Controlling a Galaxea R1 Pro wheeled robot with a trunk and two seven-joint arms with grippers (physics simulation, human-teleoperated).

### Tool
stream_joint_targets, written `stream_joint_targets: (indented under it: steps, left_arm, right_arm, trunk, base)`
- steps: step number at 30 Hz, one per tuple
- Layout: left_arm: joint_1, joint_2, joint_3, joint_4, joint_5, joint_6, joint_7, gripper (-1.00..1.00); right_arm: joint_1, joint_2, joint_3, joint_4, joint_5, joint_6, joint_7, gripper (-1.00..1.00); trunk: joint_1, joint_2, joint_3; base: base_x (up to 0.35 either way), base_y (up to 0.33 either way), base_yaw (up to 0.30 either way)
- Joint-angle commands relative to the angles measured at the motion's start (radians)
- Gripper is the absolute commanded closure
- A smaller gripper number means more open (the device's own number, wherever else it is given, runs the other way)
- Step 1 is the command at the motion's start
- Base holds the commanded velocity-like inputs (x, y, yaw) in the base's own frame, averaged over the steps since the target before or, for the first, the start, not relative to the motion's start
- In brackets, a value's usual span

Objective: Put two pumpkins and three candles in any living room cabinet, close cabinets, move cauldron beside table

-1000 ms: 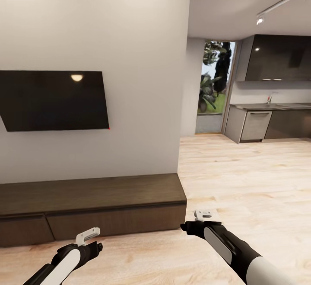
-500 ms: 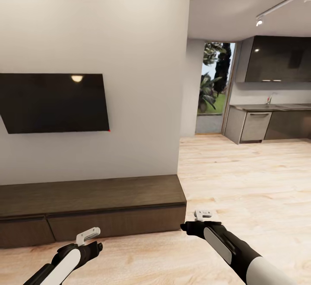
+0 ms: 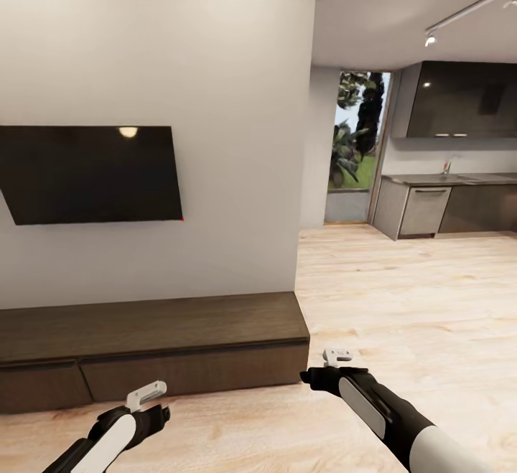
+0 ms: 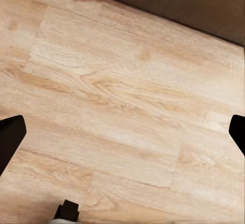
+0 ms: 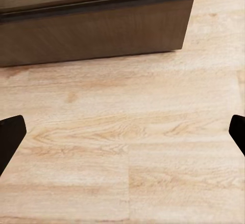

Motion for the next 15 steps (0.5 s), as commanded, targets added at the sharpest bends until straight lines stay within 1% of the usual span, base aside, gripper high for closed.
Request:
stream_joint_targets:
  steps: [1, 2, 5, 10, 15]
  left_arm:
    - [-0.002, -0.003, -0.003, 0.004, 0.007, 0.0, 0.008, -1.0]
    - [-0.003, -0.011, -0.003, 0.018, 0.006, 0.0, 0.005, -1.0]
    - [-0.003, -0.017, -0.004, 0.029, 0.004, 0.0, -0.018, -1.0]
    - [-0.004, -0.019, -0.002, 0.048, -0.012, 0.0, -0.047, -1.0]
    - [-0.005, -0.021, -0.001, 0.08, -0.017, -0.001, -0.058, -1.0]
  right_arm:
    - [-0.001, -0.001, 0.006, -0.002, -0.01, 0.001, -0.01, -1.0]
    - [-0.001, -0.002, 0.006, -0.002, -0.01, 0.001, -0.01, -1.0]
    - [-0.001, -0.003, 0.006, -0.002, -0.01, 0.001, -0.01, -1.0]
    - [-0.001, -0.002, 0.006, -0.002, -0.01, 0.001, -0.01, -1.0]
    - [-0.001, -0.003, 0.006, -0.002, -0.01, 0.001, -0.01, -1.0]
  trunk:
    - [-0.004, 0.006, 0.002]
    - [-0.008, 0.013, 0.005]
    - [-0.019, 0.034, 0.014]
    - [-0.038, 0.069, 0.03]
    - [-0.057, 0.104, 0.046]
  base:
    - [0.0, 0.0, 0.0]
    - [0.0, 0.0, 0.0]
    - [0.0, 0.0, 0.0]
    - [0.0, 0.0, 0.0]
    - [0.0, 0.0, 0.0]
